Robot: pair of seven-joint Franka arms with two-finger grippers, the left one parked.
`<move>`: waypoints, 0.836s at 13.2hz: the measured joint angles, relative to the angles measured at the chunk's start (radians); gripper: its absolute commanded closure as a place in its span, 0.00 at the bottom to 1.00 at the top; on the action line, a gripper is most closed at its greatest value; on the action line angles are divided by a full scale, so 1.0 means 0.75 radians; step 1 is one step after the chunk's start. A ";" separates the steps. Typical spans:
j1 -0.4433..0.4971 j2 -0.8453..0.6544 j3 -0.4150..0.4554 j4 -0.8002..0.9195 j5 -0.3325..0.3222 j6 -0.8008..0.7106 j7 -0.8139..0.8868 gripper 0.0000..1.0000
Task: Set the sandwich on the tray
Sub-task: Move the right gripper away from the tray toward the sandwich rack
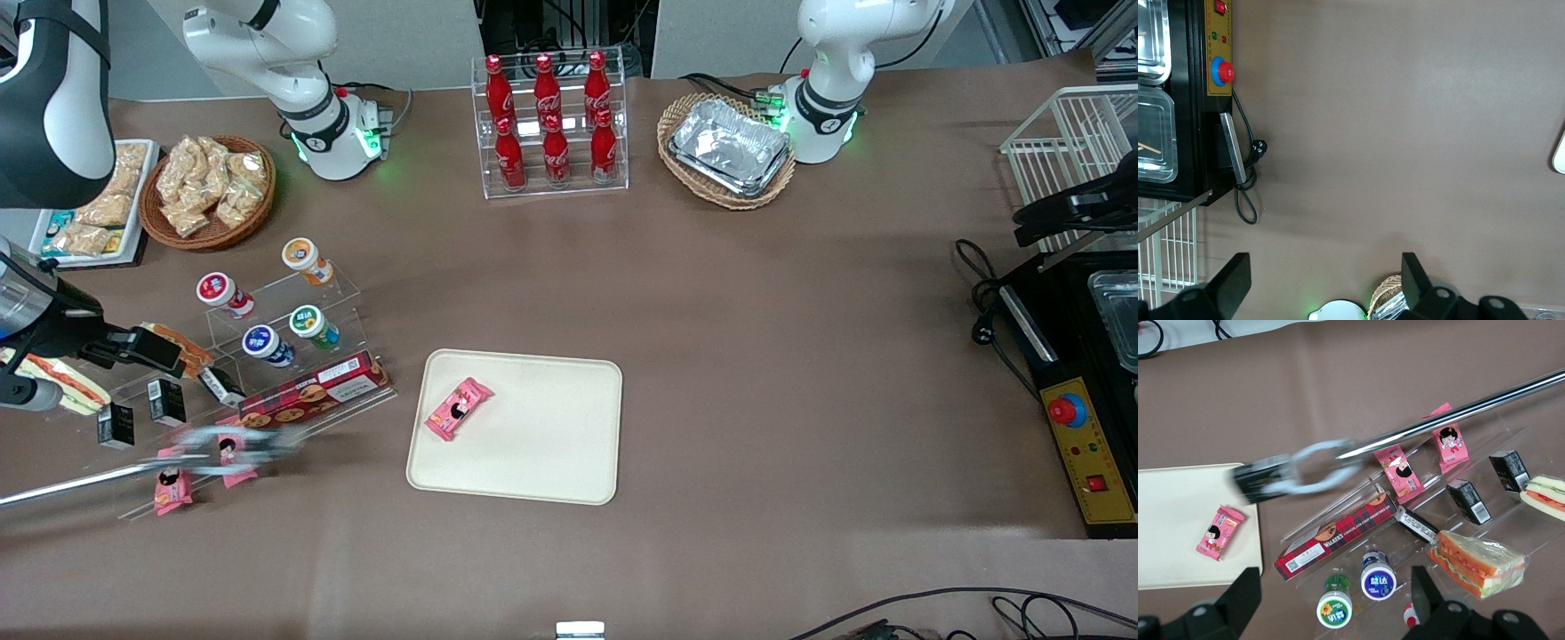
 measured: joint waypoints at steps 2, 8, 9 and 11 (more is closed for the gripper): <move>-0.002 -0.002 0.000 0.000 0.000 -0.010 0.000 0.00; -0.007 -0.008 0.000 0.002 0.000 -0.015 -0.001 0.00; -0.008 -0.011 0.000 0.002 0.000 -0.015 -0.001 0.00; -0.010 -0.018 -0.002 0.002 0.000 -0.016 -0.002 0.00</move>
